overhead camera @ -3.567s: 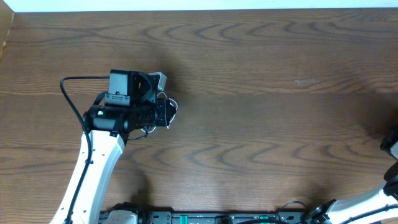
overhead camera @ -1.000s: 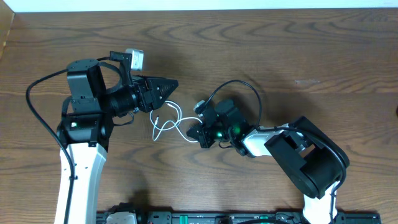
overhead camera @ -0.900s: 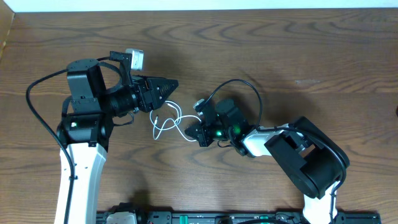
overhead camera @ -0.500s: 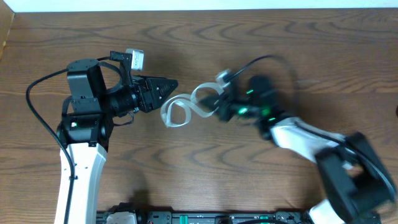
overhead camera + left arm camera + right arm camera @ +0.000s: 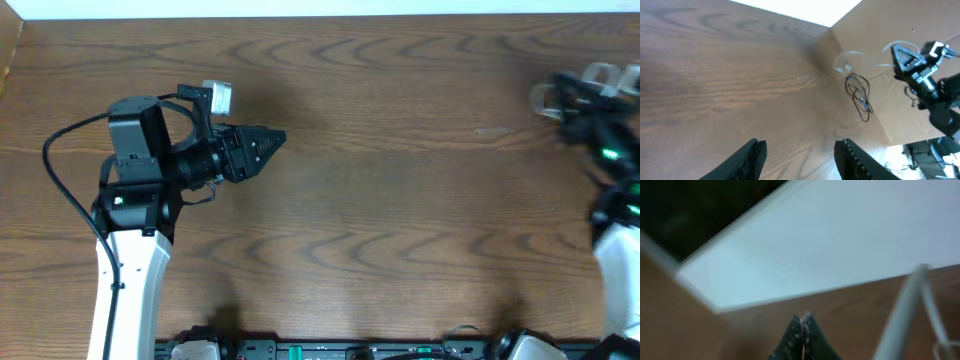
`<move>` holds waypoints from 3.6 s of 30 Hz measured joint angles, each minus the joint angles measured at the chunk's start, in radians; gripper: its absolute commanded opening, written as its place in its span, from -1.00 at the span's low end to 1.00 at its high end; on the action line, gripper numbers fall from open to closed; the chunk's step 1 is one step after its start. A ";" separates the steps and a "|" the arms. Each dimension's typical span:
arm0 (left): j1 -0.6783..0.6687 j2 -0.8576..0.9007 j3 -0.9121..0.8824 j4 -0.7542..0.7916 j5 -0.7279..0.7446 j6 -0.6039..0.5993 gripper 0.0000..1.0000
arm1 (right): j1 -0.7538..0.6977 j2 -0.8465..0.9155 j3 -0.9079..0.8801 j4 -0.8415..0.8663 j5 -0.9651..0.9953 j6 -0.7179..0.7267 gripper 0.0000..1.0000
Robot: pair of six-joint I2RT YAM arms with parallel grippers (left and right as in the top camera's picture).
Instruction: Untangle cables
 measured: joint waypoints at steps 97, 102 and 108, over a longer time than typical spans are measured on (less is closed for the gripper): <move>0.000 0.027 0.003 -0.204 -0.092 0.123 -0.03 | -0.076 0.484 0.472 -1.576 1.322 0.901 -0.98; 0.000 0.027 0.003 -0.203 -0.092 0.124 -0.03 | -0.082 0.483 0.379 -1.384 1.344 0.835 -0.98; 0.000 0.027 0.003 -0.210 -0.092 0.123 -0.03 | -0.082 0.484 0.282 -1.162 1.345 0.752 -0.98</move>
